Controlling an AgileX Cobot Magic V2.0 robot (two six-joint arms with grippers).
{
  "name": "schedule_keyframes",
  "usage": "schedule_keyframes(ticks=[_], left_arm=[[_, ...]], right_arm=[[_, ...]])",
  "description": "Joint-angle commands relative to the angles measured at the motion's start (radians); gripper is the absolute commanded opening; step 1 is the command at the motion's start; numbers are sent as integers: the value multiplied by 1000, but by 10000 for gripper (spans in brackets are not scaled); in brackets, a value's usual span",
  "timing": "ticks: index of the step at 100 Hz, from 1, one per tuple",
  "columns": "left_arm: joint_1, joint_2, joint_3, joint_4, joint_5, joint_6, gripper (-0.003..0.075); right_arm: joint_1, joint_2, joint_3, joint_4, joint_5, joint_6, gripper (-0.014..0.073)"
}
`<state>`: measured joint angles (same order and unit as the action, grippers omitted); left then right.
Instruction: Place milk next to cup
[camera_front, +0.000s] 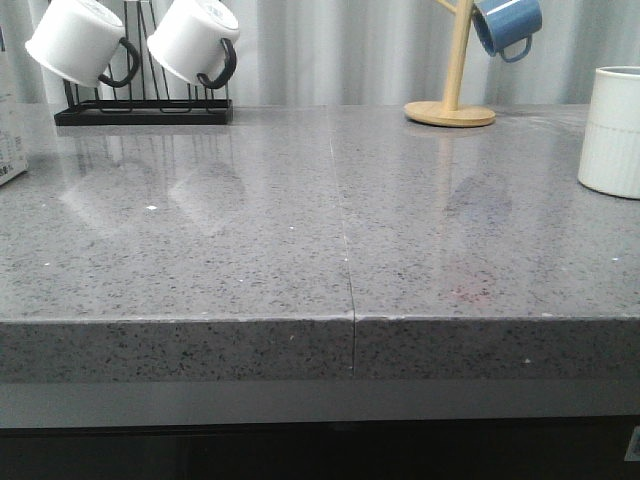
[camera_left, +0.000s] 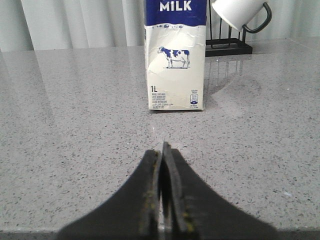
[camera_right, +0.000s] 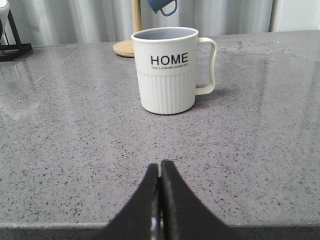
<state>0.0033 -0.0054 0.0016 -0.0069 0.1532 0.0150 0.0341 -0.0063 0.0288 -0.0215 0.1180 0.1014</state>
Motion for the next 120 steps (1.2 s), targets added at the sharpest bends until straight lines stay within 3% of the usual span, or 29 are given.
schedule_keyframes(ticks=[1,88,120], left_arm=[[0,-32,42,-1,-83,-9,-21],[0,-32,42,-1,-83,-9,-21],[0,-32,42,-1,-83,-9,-21]], right_arm=[[4,-24,-20,2,-84,0,-39],[5,-23,-25,2,-76,1,-39],[5,5,-236,2,24,1,-39]])
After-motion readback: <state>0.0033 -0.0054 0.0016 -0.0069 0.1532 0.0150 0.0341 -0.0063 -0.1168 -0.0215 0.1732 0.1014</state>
